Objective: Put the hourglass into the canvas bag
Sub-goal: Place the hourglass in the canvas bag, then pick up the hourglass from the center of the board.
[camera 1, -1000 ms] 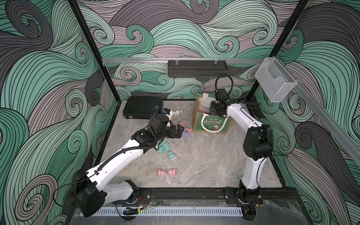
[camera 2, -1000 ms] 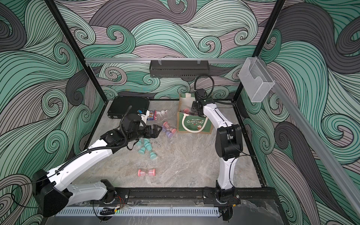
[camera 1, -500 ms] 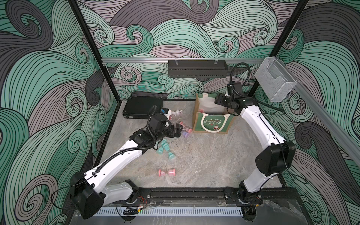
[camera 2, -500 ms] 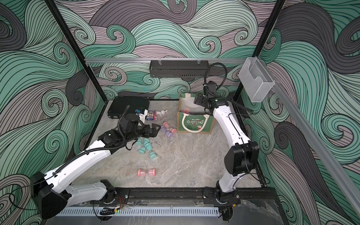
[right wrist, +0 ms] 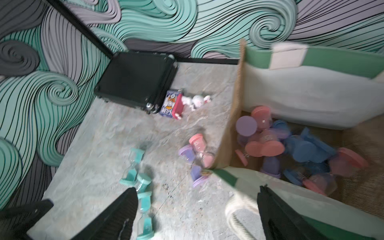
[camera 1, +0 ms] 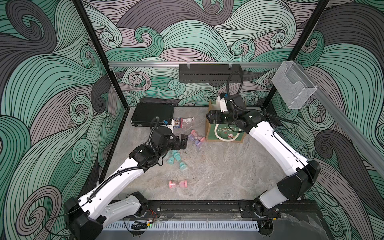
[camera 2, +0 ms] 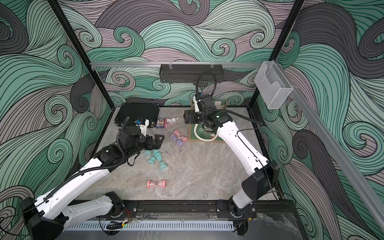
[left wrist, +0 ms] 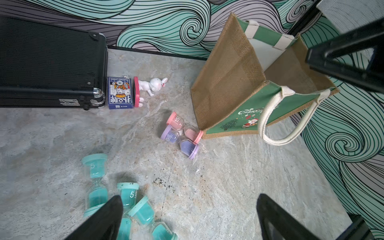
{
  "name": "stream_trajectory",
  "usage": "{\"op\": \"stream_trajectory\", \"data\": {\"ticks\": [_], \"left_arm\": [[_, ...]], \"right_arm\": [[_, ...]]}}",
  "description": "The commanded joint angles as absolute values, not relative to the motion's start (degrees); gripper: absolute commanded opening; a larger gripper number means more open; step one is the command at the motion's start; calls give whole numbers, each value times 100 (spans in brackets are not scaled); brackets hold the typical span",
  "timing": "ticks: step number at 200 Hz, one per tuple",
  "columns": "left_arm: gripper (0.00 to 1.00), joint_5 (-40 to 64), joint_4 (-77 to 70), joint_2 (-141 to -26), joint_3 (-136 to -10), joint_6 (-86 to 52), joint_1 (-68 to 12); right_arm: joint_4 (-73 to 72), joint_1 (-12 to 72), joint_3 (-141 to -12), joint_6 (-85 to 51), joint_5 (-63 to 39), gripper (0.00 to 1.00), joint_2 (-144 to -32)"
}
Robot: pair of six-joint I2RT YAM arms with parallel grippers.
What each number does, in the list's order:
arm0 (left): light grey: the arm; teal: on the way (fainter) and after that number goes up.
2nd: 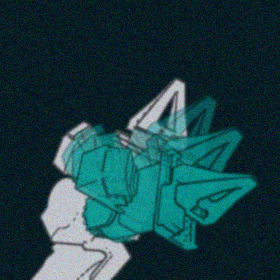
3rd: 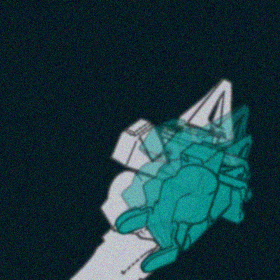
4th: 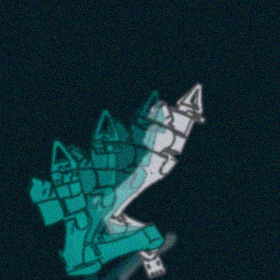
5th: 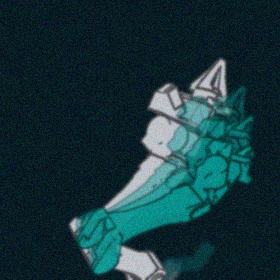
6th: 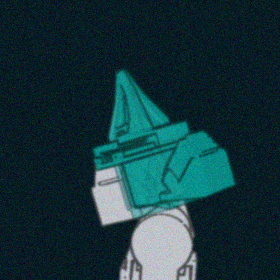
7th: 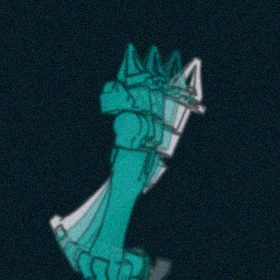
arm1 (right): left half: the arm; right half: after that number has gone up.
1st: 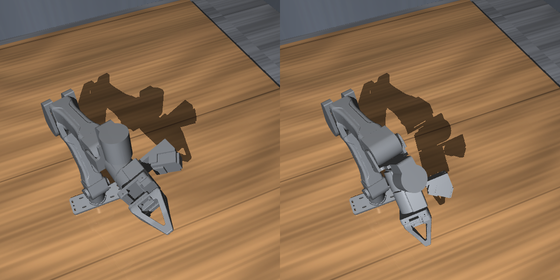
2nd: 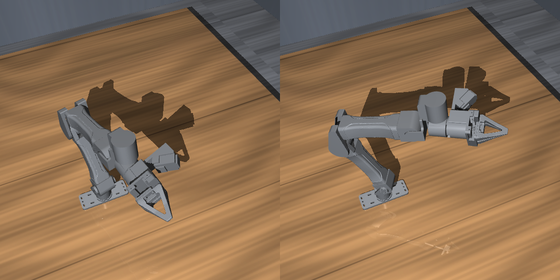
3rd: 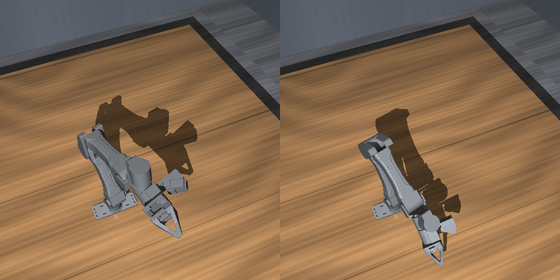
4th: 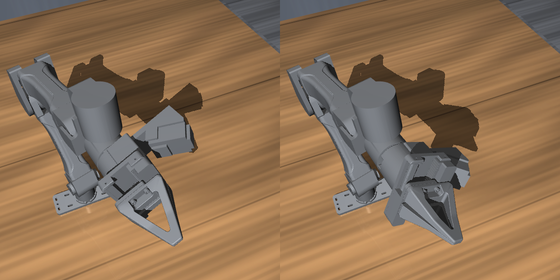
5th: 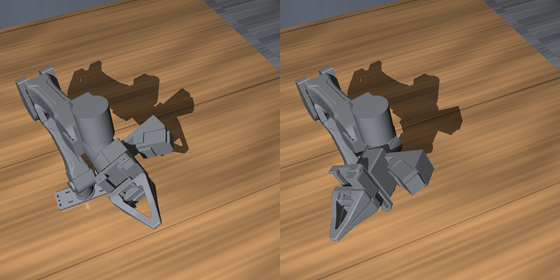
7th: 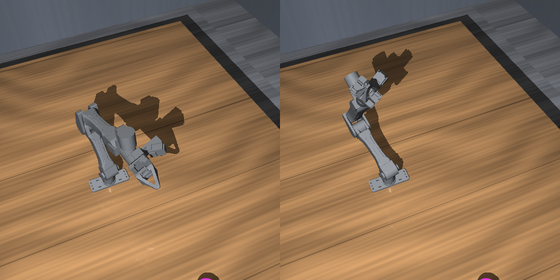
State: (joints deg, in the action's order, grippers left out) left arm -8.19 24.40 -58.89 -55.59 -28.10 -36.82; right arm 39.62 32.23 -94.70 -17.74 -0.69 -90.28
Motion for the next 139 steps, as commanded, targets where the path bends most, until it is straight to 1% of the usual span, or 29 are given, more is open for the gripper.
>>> {"op": "stream_trajectory", "data": {"ticks": [1,28,53,71,112,139], "left_arm": [[99,-1140,2776,-5634,-5471,-2896,-3640],[99,-1267,2878,-5413,-5243,-2942,-3638],[99,-1438,2993,-5229,-5028,-3053,-3639],[99,-1497,2986,-5118,-4876,-3067,-3636],[99,-1749,3051,-4960,-4673,-3164,-3639],[99,-1853,3059,-4858,-4566,-3224,-3630]], "right_arm": [[4123,3561,-9347,-1609,-135,92,-9044],[3985,3990,-9184,-1539,-132,92,-9408],[3920,4220,-9116,-1411,-69,87,-9865],[3911,4373,-9105,-1311,189,86,-10210],[3799,4421,-9079,-1240,729,81,-10904],[3746,4426,-9157,-1157,755,80,-11291]]}}
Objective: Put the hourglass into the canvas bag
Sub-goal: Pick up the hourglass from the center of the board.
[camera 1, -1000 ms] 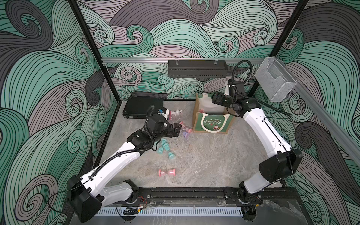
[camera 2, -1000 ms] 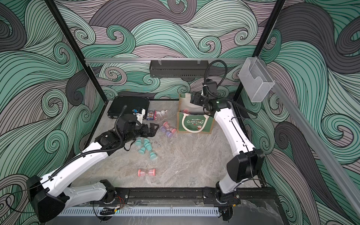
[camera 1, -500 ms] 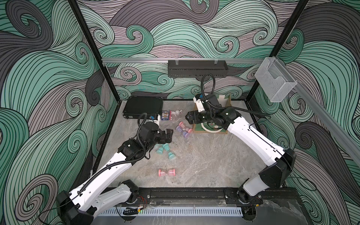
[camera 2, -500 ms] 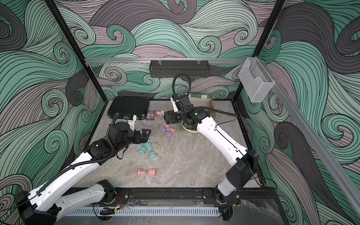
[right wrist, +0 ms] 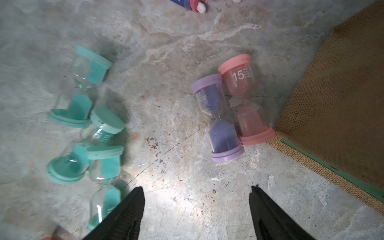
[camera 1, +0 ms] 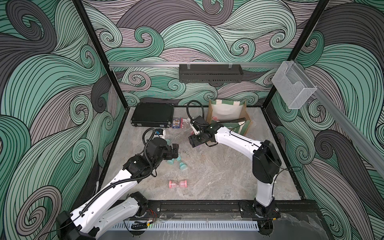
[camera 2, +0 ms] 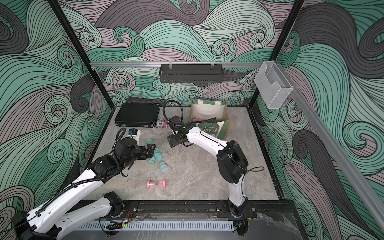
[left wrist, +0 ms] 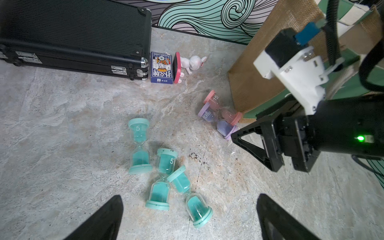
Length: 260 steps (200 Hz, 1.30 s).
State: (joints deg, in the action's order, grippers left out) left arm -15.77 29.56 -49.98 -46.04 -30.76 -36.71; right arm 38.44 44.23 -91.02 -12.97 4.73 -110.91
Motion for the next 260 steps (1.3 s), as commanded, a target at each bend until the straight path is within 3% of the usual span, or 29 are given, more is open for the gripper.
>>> {"op": "stream_trajectory", "data": {"ticks": [1,117,190,260], "left_arm": [[99,-1854,3059,-4859,-4564,-3225,-3630],[99,-2027,2992,-4789,-4427,-3304,-3630],[99,-1996,2937,-4843,-4437,-3305,-3622],[99,-1935,2883,-4875,-4442,-3339,-3621]], "right_arm": [[3745,4428,-9162,-1150,756,80,-11306],[3606,4443,-9663,-774,1107,76,-12405],[3556,4605,-9498,-900,903,64,-12533],[3533,4614,-9291,-914,1006,58,-12582]]}}
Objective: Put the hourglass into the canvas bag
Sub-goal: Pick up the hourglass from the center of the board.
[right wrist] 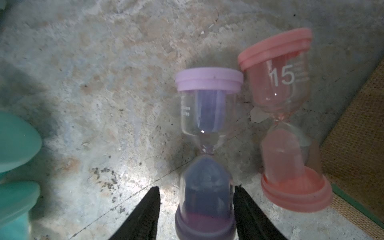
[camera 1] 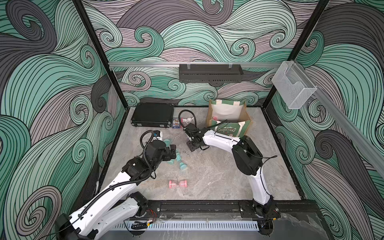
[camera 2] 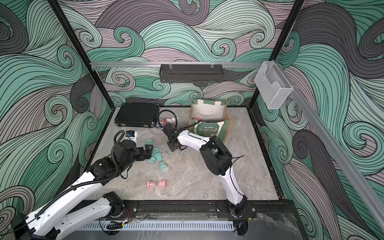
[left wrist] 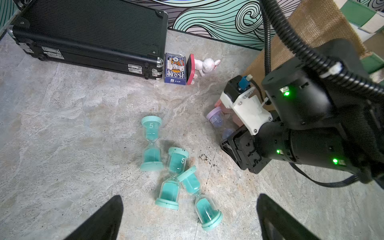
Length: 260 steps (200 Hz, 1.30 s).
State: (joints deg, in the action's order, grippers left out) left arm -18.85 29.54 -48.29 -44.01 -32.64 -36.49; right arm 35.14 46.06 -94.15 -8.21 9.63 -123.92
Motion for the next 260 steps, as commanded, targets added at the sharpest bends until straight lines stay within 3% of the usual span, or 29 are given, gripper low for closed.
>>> {"op": "stream_trajectory", "data": {"ticks": [1,67,145,210,260], "left_arm": [[99,-1925,2883,-4876,-4440,-3344,-3621],[99,-1817,2779,-4991,-4476,-3349,-3621],[99,-1859,2804,-4973,-4525,-3314,-3612],[99,-1839,2911,-4855,-4732,-3301,-3606],[99,-1671,2919,-4679,-5066,-3204,-3604]], "right_arm": [[3533,4610,-9291,-914,1008,58,-12584],[3424,4631,-9167,-1020,987,54,-12668],[3374,4631,-9227,-959,1090,41,-12489],[3485,4627,-9208,-1075,896,30,-11580],[3612,4630,-9241,-1138,722,29,-10499]]}}
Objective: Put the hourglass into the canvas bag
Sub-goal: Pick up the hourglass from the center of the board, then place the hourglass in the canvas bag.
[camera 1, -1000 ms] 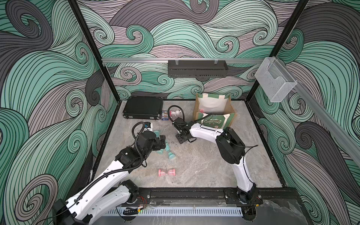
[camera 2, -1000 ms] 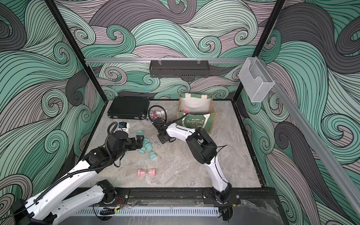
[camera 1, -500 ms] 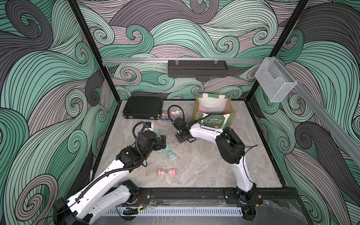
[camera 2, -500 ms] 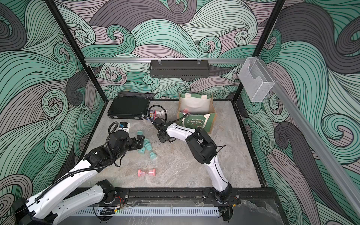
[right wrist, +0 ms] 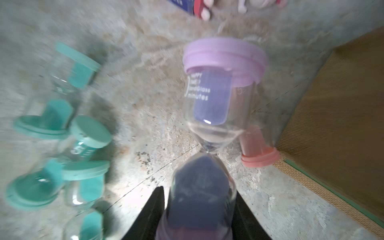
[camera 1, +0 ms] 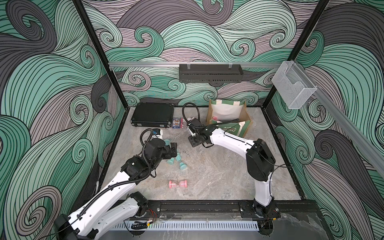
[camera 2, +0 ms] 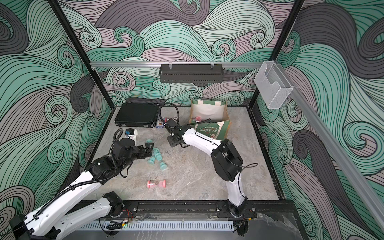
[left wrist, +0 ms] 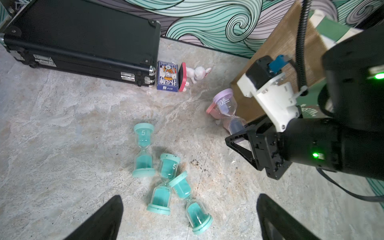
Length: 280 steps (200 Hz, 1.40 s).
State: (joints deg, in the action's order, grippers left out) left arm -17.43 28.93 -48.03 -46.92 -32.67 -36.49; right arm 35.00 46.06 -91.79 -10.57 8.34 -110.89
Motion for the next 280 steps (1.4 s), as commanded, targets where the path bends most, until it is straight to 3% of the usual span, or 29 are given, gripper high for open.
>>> {"op": "stream_trajectory", "data": {"ticks": [1,60,133,190,280], "left_arm": [[98,-1666,2919,-4677,-5073,-3202,-3604],[98,-1135,2796,-5008,-5487,-3003,-3604],[99,-185,2419,-5809,-5979,-2712,-3602],[99,177,2166,-6263,-6117,-2698,-3603],[99,290,2068,-6674,-6214,-2782,-3604]], "right_arm": [[3617,4626,-9248,-1140,721,29,-10479],[4267,4472,-9716,-1260,946,25,-9488],[4844,3145,-9922,-1623,875,25,-9026],[4883,2252,-10188,-1870,718,24,-9739],[4950,1741,-10719,-2030,608,22,-11136]]}}
